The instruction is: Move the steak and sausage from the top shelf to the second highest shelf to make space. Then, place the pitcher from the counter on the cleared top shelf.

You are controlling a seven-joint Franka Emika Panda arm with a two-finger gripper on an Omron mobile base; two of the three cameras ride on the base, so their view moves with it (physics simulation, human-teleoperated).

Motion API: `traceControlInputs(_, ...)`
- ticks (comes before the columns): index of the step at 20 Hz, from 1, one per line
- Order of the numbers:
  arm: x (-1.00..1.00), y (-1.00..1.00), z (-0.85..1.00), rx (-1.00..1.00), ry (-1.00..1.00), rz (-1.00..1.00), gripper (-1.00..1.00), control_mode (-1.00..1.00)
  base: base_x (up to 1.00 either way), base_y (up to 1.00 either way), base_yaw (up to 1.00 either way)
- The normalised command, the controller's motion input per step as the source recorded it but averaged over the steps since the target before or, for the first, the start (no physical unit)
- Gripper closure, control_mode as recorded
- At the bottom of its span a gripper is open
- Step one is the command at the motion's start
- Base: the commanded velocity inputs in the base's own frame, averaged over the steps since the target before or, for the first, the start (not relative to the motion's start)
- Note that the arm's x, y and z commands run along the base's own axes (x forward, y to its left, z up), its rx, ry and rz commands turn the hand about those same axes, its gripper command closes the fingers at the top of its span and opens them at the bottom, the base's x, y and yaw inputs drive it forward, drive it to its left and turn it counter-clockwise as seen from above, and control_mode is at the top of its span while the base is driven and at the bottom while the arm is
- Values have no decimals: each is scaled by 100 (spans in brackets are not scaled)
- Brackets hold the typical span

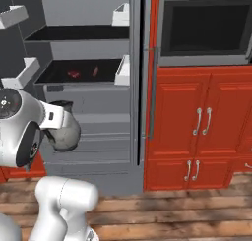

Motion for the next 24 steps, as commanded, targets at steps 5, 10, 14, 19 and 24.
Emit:
traceControlInputs(5, 0, 0, 0, 0, 0, 0, 100, 100, 73, 5, 29)
traceControlInputs(10, 0, 0, 0, 0, 0, 0, 100, 100, 68, 45, 8)
traceControlInputs(14, 0, 0, 0, 0, 0, 0, 100, 100, 75, 38, 3)
traceControlInputs(19, 0, 0, 0, 0, 0, 0, 100, 100, 81, 35, 3)
traceControlInputs(24, -8, 0, 10, -2, -10, 0, 100, -100, 20, 20, 2)
